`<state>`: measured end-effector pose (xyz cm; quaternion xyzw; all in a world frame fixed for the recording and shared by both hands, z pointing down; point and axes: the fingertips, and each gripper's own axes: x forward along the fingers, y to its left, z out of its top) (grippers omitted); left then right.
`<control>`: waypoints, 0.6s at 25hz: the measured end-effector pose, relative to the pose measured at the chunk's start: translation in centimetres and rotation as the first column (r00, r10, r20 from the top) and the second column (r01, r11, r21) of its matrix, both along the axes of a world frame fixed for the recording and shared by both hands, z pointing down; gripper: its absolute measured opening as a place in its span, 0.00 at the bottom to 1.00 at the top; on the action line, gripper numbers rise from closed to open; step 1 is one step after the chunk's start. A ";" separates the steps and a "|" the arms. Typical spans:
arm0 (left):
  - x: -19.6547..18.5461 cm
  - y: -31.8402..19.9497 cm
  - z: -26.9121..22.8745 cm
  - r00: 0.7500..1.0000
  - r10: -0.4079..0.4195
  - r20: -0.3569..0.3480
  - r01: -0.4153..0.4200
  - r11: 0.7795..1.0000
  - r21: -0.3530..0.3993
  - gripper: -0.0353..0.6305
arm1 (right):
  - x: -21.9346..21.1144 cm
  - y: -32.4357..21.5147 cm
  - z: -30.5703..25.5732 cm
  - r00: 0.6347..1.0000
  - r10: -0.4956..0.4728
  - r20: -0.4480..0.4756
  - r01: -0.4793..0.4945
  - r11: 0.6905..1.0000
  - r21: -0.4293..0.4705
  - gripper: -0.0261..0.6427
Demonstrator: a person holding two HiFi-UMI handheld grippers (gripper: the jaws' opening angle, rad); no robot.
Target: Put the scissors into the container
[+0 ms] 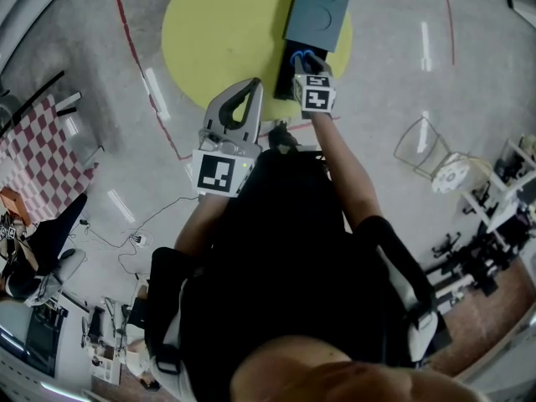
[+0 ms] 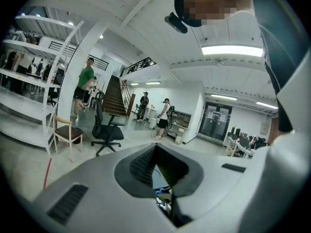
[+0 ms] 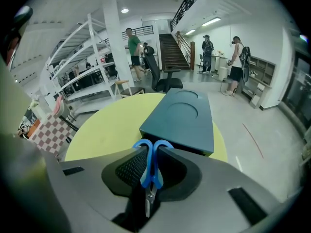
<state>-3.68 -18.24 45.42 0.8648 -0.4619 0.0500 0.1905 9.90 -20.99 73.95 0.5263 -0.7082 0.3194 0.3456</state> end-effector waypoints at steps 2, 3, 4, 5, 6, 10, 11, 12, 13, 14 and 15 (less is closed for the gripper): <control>0.2 0.0 -0.1 1.000 0.001 0.000 -0.001 1.000 -0.001 0.03 | 0.3 -0.1 0.3 1.000 0.004 -0.005 -0.004 1.000 -0.016 0.15; 0.3 0.1 -0.1 1.000 0.001 0.000 -0.001 1.000 -0.004 0.03 | 0.4 -0.1 0.5 1.000 0.004 -0.008 -0.004 1.000 -0.025 0.15; 0.3 0.1 0.0 1.000 0.001 0.000 -0.001 1.000 -0.007 0.03 | 0.4 0.0 0.7 1.000 0.003 -0.012 -0.003 0.999 -0.032 0.15; 0.2 0.2 0.0 1.000 0.000 0.001 0.000 1.000 -0.010 0.03 | 0.5 0.0 1.0 1.000 -0.001 -0.017 0.000 0.999 -0.037 0.15; 0.1 0.2 0.0 1.000 -0.002 0.001 0.002 1.000 -0.013 0.03 | 0.5 0.1 1.3 1.000 -0.006 -0.023 0.005 0.999 -0.042 0.15; -0.1 0.0 0.2 1.000 -0.010 0.000 0.010 1.000 -0.020 0.03 | 0.4 0.2 2.3 0.999 -0.014 -0.039 0.011 0.997 -0.073 0.15; -0.1 0.0 0.2 1.000 -0.012 -0.001 0.011 1.000 -0.021 0.03 | 0.4 0.3 2.8 0.999 -0.013 -0.040 0.009 0.997 -0.081 0.15; -0.1 0.0 0.2 1.000 -0.012 -0.001 0.012 1.000 -0.021 0.03 | 0.5 0.4 3.3 0.999 -0.014 -0.047 0.009 0.996 -0.087 0.15; -0.1 0.0 0.3 1.000 -0.012 -0.001 0.012 1.000 -0.022 0.03 | 0.6 0.4 3.7 0.998 -0.015 -0.054 0.010 0.996 -0.093 0.15; -0.1 0.0 0.3 1.000 -0.011 0.000 0.011 1.000 -0.022 0.03 | 0.6 0.4 3.9 0.998 -0.015 -0.057 0.009 0.995 -0.098 0.15; -0.1 0.0 0.3 1.000 -0.010 0.001 0.010 1.000 -0.022 0.03 | 0.6 0.4 4.0 0.998 -0.014 -0.061 0.008 0.995 -0.102 0.15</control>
